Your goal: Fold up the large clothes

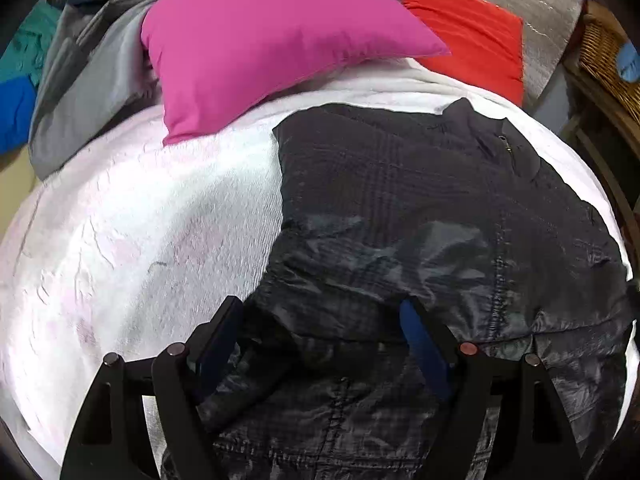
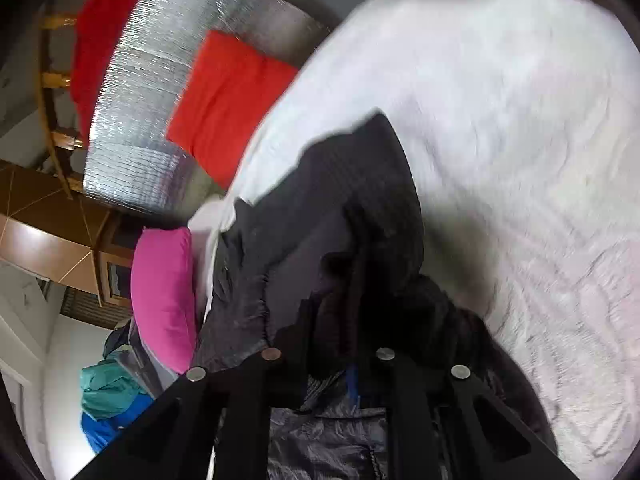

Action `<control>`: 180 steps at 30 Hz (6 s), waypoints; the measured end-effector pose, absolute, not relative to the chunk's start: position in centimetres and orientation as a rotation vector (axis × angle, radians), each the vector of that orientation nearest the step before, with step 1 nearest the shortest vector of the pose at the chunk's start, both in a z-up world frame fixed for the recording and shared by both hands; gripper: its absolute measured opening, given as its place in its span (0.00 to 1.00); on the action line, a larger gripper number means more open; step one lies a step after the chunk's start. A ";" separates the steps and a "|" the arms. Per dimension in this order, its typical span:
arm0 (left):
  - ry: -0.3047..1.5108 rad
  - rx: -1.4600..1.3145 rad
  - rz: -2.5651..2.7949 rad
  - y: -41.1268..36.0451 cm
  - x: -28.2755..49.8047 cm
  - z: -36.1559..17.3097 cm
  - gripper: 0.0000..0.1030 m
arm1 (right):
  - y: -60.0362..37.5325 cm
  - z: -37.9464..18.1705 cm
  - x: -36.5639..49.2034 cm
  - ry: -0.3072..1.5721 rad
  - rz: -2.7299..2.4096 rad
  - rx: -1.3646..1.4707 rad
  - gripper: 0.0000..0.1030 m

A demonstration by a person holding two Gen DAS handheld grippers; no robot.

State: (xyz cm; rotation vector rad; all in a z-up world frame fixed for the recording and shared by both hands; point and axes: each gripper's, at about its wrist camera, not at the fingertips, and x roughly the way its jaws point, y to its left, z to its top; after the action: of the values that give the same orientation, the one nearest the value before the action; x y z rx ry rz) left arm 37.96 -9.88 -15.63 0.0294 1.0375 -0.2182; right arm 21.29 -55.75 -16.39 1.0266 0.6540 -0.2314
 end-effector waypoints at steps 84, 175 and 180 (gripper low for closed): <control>0.996 -0.213 -0.385 -7.2 39.4 -16.5 0.29 | -50.8 -15.4 25.1 0.707 -0.413 0.490 0.33; 0.663 0.191 -0.149 -6.8 29.5 -10.7 0.64 | -53.0 -17.3 26.8 0.756 -0.281 0.701 0.40; 0.660 0.193 -0.160 -7.7 29.5 -10.6 0.64 | -53.2 -17.5 26.7 0.762 -0.279 0.699 0.40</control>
State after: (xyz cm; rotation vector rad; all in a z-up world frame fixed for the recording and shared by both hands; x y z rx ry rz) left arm 29.50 -7.72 -10.63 0.1929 0.6598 -0.1603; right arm 26.71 -53.21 -17.49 0.6989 0.7623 -0.2794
